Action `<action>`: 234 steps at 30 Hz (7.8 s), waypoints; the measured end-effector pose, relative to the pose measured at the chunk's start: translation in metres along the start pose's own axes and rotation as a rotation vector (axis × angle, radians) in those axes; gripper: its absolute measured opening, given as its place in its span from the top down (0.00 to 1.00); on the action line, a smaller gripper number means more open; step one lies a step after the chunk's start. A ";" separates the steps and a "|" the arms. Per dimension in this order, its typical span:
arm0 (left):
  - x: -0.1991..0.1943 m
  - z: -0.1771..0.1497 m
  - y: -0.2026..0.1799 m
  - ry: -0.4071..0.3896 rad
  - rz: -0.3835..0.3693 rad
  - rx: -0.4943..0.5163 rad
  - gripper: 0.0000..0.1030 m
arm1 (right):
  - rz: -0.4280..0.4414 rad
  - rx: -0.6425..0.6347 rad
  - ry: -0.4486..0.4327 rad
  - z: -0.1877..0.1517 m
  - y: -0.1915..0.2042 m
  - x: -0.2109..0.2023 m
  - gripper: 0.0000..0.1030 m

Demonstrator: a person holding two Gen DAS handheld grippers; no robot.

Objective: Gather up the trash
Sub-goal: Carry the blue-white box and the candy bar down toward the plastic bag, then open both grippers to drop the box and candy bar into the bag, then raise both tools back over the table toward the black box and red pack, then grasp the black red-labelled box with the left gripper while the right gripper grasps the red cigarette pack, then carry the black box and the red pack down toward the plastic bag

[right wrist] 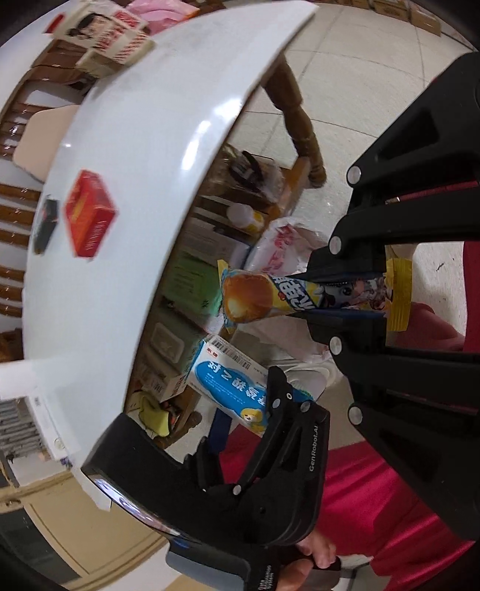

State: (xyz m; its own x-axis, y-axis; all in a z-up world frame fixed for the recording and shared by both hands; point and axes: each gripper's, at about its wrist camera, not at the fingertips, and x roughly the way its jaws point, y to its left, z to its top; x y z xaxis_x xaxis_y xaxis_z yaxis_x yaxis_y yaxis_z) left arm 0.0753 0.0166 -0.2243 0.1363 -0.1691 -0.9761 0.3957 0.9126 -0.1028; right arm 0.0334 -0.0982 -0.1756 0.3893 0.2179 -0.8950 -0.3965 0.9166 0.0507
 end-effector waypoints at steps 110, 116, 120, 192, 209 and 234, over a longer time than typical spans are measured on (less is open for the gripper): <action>-0.267 0.211 0.042 -0.175 0.026 0.805 0.08 | -0.078 0.479 -0.216 0.150 -0.103 -0.194 0.06; -0.226 0.245 0.042 -0.080 0.030 1.021 0.08 | -0.120 0.538 -0.219 0.173 -0.116 -0.190 0.06; -0.192 0.277 0.049 0.002 0.016 1.069 0.08 | -0.114 0.556 -0.192 0.189 -0.118 -0.170 0.06; -0.123 0.266 0.078 -0.131 0.140 0.341 0.48 | -0.204 0.428 -0.112 0.196 -0.094 -0.041 0.47; -0.206 0.120 0.080 -0.332 0.153 -0.010 0.48 | -0.160 0.146 -0.296 0.158 -0.011 -0.146 0.47; -0.185 0.007 -0.014 -0.376 0.098 0.035 0.48 | -0.124 0.135 -0.282 0.047 0.029 -0.156 0.47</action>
State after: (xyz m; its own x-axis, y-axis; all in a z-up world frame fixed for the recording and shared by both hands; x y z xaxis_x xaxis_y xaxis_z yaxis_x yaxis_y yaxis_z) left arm 0.0512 0.0329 -0.0405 0.4958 -0.2121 -0.8421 0.3942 0.9190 0.0007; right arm -0.0002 -0.0903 -0.0136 0.6499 0.1685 -0.7411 -0.2254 0.9740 0.0238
